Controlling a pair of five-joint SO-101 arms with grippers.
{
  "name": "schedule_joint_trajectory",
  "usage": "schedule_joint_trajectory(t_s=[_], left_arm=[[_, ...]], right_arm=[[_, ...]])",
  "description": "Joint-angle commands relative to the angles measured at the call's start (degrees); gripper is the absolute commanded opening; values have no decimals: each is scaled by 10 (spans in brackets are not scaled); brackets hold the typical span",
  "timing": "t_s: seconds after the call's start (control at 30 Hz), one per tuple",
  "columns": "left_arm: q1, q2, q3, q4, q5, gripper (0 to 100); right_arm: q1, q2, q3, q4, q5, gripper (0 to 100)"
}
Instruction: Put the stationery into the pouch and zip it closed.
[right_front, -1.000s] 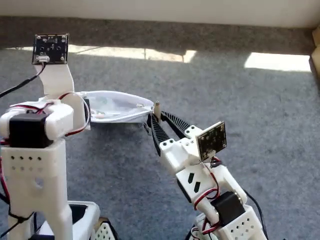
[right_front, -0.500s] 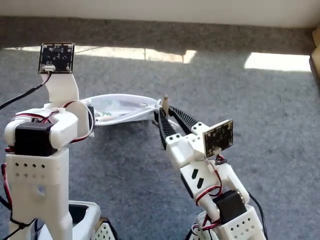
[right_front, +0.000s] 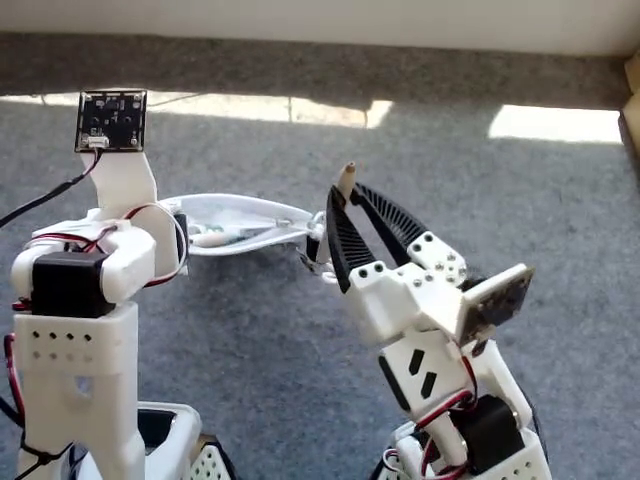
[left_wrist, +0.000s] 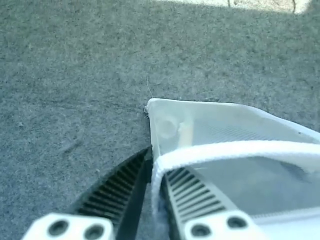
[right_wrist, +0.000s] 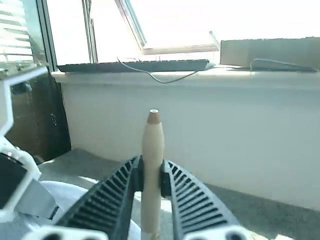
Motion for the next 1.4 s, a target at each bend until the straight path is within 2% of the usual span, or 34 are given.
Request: schedule_joint_trajectory(t_s=[0.0, 0.13, 0.33, 0.5, 0.9, 1.3, 1.37], left_arm=[[-13, -6, 1, -14, -1, 18], [-15, -6, 2, -14, -1, 18], [-15, -5, 2, -13, -1, 18], [-15, -5, 3, -12, -1, 18], [-15, -5, 3, -12, -1, 18], [-15, -5, 3, -12, -1, 18], [-20, -5, 3, -12, -1, 18]], right_arm=[[6, -7, -72, -20, -4, 5], [0, -4, -109, -22, -4, 5], [-82, -3, -158, -23, 0, 5], [-115, 40, -189, -26, 0, 5], [-121, 197, -196, -194, -4, 5], [-184, 226, -150, -198, 4, 6], [-185, 226, -145, -198, 42, 6]])
